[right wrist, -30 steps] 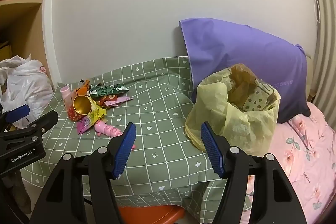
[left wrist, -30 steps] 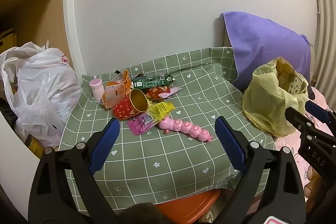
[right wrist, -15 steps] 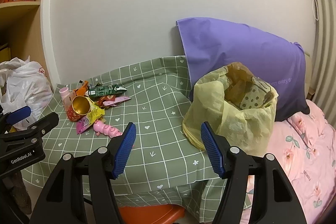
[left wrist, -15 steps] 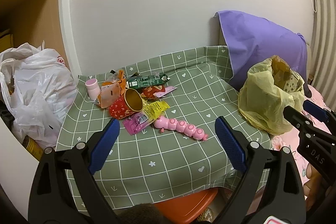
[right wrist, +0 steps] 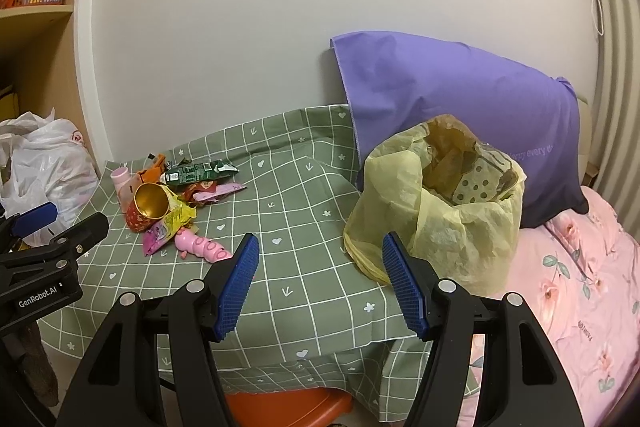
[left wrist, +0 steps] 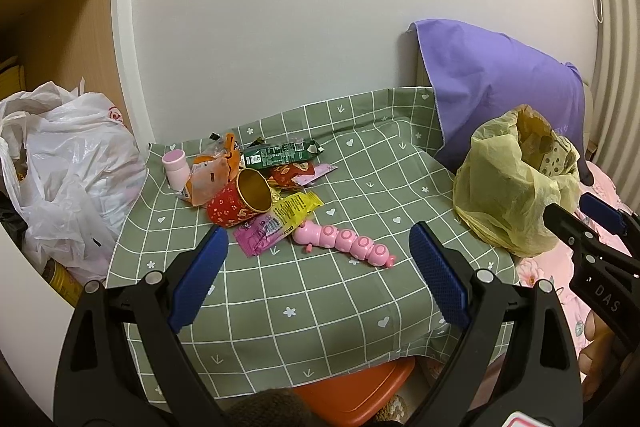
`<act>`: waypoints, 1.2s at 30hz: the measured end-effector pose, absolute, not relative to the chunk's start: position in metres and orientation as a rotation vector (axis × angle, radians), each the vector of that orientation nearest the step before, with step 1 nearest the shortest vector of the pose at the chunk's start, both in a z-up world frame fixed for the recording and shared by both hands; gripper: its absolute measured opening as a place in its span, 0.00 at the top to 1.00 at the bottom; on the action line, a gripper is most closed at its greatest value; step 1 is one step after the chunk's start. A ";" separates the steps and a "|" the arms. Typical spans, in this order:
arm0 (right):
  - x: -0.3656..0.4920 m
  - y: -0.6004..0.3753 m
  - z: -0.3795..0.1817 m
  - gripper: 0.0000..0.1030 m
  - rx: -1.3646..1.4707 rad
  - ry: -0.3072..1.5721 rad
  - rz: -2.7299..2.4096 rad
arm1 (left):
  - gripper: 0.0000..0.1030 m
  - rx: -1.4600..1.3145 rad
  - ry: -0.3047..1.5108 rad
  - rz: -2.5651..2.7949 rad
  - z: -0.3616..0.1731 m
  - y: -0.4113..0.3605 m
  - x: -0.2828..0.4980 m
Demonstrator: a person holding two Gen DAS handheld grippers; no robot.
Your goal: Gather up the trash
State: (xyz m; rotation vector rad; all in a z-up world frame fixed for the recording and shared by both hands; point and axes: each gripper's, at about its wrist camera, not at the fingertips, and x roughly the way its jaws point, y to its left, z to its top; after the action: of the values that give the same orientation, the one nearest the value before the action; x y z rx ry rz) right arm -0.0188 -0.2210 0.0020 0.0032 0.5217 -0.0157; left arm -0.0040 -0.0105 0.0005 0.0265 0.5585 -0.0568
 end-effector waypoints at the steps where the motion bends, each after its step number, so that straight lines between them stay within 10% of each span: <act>1: -0.019 -0.222 0.002 0.41 0.004 0.522 -0.016 | 0.15 0.027 0.557 -0.057 0.000 -0.011 -0.004; 36: -0.023 -0.225 0.003 0.41 0.002 0.515 -0.019 | 0.15 0.029 0.546 -0.060 0.003 -0.014 -0.007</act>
State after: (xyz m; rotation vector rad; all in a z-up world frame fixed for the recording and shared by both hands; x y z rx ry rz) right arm -0.0225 -0.2247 0.0033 0.0020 0.5149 -0.0193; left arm -0.0074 -0.0138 0.0032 0.0293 0.5464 -0.0604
